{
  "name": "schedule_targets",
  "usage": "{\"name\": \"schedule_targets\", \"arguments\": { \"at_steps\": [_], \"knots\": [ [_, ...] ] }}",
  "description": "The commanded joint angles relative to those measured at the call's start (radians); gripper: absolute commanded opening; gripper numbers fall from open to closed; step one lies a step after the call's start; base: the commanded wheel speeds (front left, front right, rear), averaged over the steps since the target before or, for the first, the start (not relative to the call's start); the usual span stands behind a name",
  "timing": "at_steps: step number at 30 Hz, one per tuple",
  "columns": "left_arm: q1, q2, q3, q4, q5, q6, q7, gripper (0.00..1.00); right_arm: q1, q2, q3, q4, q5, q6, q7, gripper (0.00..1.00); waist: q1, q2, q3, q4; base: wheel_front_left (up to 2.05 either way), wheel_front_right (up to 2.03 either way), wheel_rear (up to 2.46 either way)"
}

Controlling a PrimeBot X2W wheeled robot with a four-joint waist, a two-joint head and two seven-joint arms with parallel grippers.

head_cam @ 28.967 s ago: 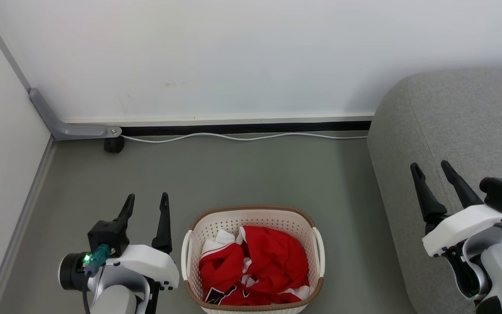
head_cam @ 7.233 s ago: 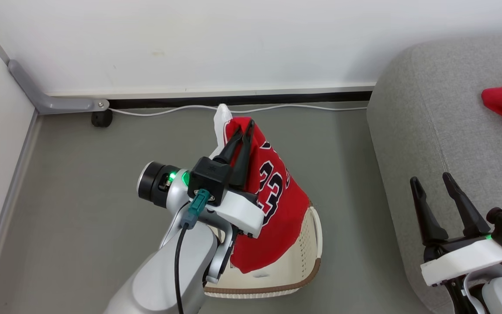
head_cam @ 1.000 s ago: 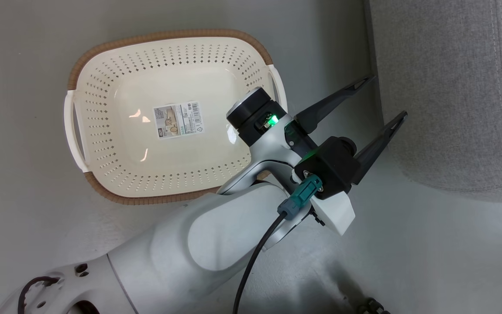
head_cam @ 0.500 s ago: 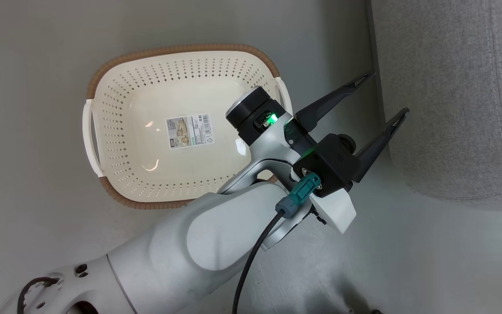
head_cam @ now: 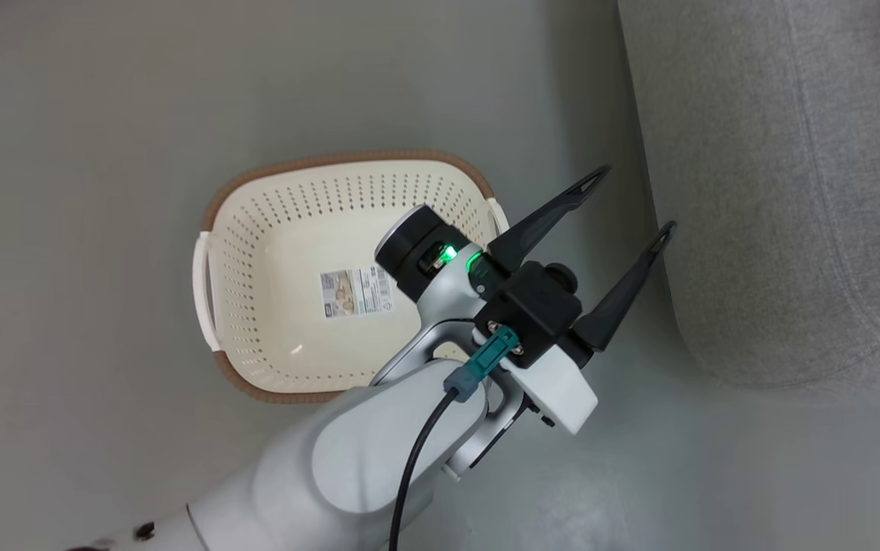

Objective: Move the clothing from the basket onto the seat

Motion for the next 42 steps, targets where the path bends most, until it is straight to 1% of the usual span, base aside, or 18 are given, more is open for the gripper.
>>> {"name": "schedule_targets", "arguments": {
  "at_steps": [1, 5, 8, 17, 21, 26, 33, 42],
  "knots": [
    [0.026, -0.004, 0.040, -0.030, 0.007, -0.006, -0.005, 1.00, 0.063, -0.028, 0.005, -0.037, -0.013, 0.003, -0.006, 1.00, 0.0000, 0.0000, -0.049, 0.015, 0.00, 0.00, 0.00],
    [0.084, -0.004, 0.088, -0.033, 0.020, -0.014, -0.005, 1.00, 0.109, 0.004, 0.004, -0.097, -0.043, 0.003, -0.006, 1.00, 0.0000, 0.0000, -0.102, 0.034, 0.00, 0.00, 0.00],
    [0.112, -0.004, 0.114, -0.034, 0.027, -0.017, -0.005, 1.00, 0.129, 0.017, 0.007, -0.131, -0.060, 0.003, -0.006, 1.00, 0.0000, 0.0000, -0.128, 0.046, 0.00, 0.00, 0.00],
    [0.246, -0.004, 0.256, -0.014, 0.077, -0.040, -0.005, 1.00, 0.215, 0.085, 0.020, -0.264, -0.120, 0.003, -0.006, 1.00, 0.0000, 0.0000, -0.257, 0.119, 0.00, 0.00, 0.00],
    [0.320, -0.004, 0.342, -0.008, 0.105, -0.048, -0.005, 1.00, 0.260, 0.119, 0.023, -0.302, -0.161, 0.003, -0.006, 1.00, 0.0000, 0.0000, -0.314, 0.151, 0.00, 0.00, 0.00],
    [0.427, 0.000, 0.469, -0.005, 0.156, -0.055, -0.005, 1.00, 0.315, 0.194, 0.003, -0.338, -0.187, 0.003, -0.006, 1.00, 0.0000, 0.0000, -0.381, 0.174, 0.00, 0.00, 0.00],
    [0.582, 0.013, 0.638, -0.015, 0.195, -0.088, -0.005, 1.00, 0.398, 0.273, 0.010, -0.354, -0.293, 0.003, -0.006, 1.00, 0.0000, 0.0000, -0.467, 0.196, 0.00, 0.00, 0.00],
    [0.713, 0.018, 0.819, -0.032, 0.257, -0.094, -0.005, 1.00, 0.470, 0.336, 0.042, -0.364, -0.407, 0.003, -0.006, 1.00, 0.0000, 0.0000, -0.515, 0.214, 0.00, 0.00, 0.00]
  ]
}}
